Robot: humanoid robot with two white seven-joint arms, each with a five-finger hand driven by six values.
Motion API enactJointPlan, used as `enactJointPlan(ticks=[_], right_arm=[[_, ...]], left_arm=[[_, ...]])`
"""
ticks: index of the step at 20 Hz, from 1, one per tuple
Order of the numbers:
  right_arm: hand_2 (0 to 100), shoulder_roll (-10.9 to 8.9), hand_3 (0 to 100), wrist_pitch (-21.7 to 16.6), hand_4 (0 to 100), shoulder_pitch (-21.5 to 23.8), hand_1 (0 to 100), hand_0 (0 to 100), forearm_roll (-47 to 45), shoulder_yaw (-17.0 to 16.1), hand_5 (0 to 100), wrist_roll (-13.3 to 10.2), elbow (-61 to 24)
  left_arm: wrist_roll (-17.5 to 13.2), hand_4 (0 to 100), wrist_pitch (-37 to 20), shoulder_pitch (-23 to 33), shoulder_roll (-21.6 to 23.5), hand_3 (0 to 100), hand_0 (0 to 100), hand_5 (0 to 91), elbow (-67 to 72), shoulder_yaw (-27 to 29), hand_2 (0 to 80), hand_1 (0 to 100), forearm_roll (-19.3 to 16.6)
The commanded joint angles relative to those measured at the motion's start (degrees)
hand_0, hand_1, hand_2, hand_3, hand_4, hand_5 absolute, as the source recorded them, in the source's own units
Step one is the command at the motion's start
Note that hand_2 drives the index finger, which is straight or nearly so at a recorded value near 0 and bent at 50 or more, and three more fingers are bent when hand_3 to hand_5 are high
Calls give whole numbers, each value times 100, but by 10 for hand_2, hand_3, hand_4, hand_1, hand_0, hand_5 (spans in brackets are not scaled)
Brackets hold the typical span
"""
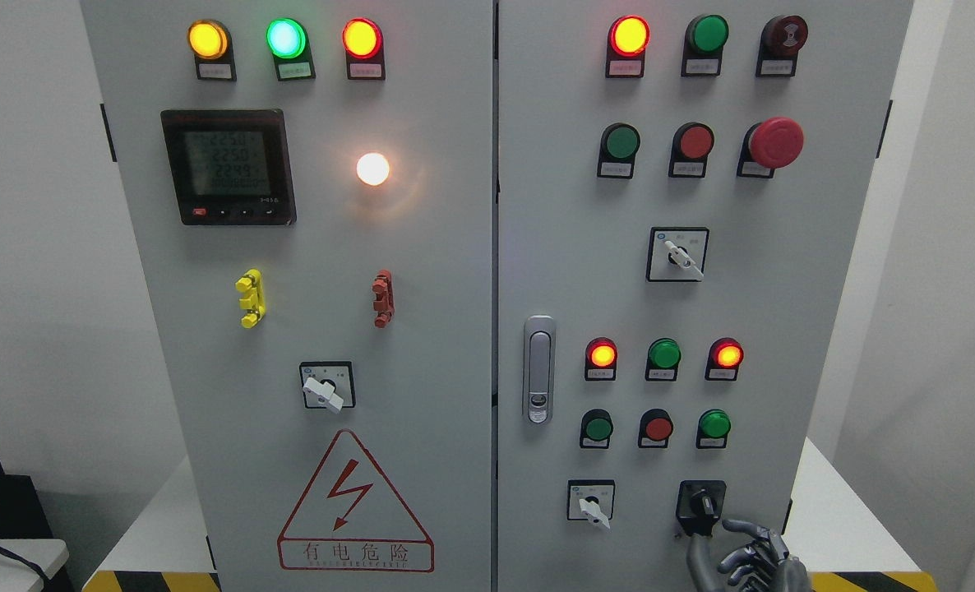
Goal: Trip black knob to open circuit
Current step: 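Close the right hand fingers around the black rotary knob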
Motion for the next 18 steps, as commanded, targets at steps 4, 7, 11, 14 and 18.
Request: enactJointPlan(ticks=[4, 7, 11, 14, 18], right_arm=[[422, 41, 832, 59, 901, -47, 783, 267, 105, 83, 954, 0, 20], [427, 41, 832, 77, 901, -47, 792, 259, 123, 74, 954, -26, 20], [433, 41, 836, 86, 901, -65, 800, 252, 123, 74, 955, -61, 20], [435, 41, 838, 95, 901, -82, 802, 257, 123, 74, 955, -61, 20], [436, 49, 838, 183, 902, -91, 804, 262, 123, 74, 956, -61, 20]], left_arm=[[3, 0, 2, -44, 1, 0, 120, 0, 0, 0, 0, 389, -185], [3, 0, 2, -44, 1, 0, 120, 0, 0, 0, 0, 389, -193], [3, 0, 2, -44, 1, 0, 120, 0, 0, 0, 0, 389, -185], [3, 0, 2, -44, 1, 0, 120, 0, 0, 0, 0, 389, -185], [3, 0, 2, -44, 1, 0, 120, 0, 0, 0, 0, 389, -193]])
